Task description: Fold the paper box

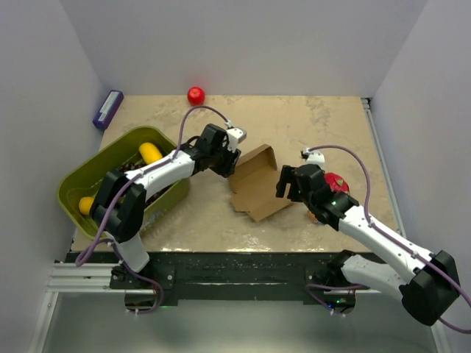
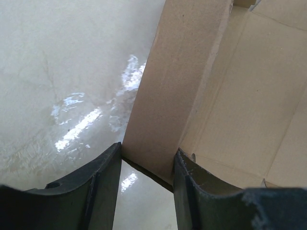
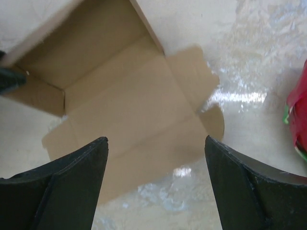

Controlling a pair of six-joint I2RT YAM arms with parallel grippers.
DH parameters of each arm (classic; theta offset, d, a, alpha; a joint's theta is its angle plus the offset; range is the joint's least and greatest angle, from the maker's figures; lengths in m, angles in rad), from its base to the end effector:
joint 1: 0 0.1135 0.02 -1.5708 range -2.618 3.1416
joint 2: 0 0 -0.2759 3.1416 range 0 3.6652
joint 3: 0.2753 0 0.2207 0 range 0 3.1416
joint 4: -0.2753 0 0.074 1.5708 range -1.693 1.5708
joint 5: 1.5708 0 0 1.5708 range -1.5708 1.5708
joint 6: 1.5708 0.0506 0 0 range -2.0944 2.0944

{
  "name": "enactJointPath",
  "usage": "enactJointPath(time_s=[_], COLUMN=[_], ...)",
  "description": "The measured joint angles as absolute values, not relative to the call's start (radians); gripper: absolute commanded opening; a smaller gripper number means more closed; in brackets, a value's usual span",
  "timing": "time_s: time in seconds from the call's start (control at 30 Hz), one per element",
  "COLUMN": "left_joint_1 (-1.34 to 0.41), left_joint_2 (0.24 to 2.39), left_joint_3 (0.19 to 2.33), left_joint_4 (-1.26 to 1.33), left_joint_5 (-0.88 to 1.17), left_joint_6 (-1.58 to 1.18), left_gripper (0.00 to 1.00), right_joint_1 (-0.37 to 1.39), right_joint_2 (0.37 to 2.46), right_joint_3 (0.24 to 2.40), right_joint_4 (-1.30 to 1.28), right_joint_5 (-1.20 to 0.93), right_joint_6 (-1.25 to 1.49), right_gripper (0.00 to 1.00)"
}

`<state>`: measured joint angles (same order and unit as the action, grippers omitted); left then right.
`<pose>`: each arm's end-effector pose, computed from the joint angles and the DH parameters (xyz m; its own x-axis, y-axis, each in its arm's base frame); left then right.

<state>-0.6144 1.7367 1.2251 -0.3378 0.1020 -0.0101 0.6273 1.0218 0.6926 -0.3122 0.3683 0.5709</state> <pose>0.2930 -0.2130 0.2406 -0.6199 0.4250 -0.6596 0.6222 0.7784 -0.0831 0.1674 0.0988 0.2644 -0.5773 0.2042 -0.7906 -0.0025 0.9678 0.2517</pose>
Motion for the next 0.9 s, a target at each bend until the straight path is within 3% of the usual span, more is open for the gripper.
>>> enactJointPath(time_s=[0.4,0.77,0.87,0.9], left_joint_1=[-0.552,-0.55,-0.55,-0.55], left_joint_2=[1.761,1.764,1.763,1.761], left_joint_3=[1.244,1.248,1.248,1.248], left_joint_4=[-0.344,-0.346,-0.345,-0.346], left_joint_5=[0.159,0.166,0.168,0.168], left_joint_6=[-0.085,-0.09,-0.085,-0.083], left_gripper=[0.3,0.31,0.42,0.57], right_joint_1=[0.627,0.627,0.627,0.627], right_joint_2=[0.759,0.99,1.036,1.054], right_joint_3=[0.473,0.446,0.45,0.453], right_joint_4=[-0.38,-0.186,-0.128,-0.117], right_joint_5=[0.203,0.162,0.159,0.157], right_joint_6=[0.866,0.974,0.98,0.98], right_gripper=[0.86,0.84,0.85,0.85])
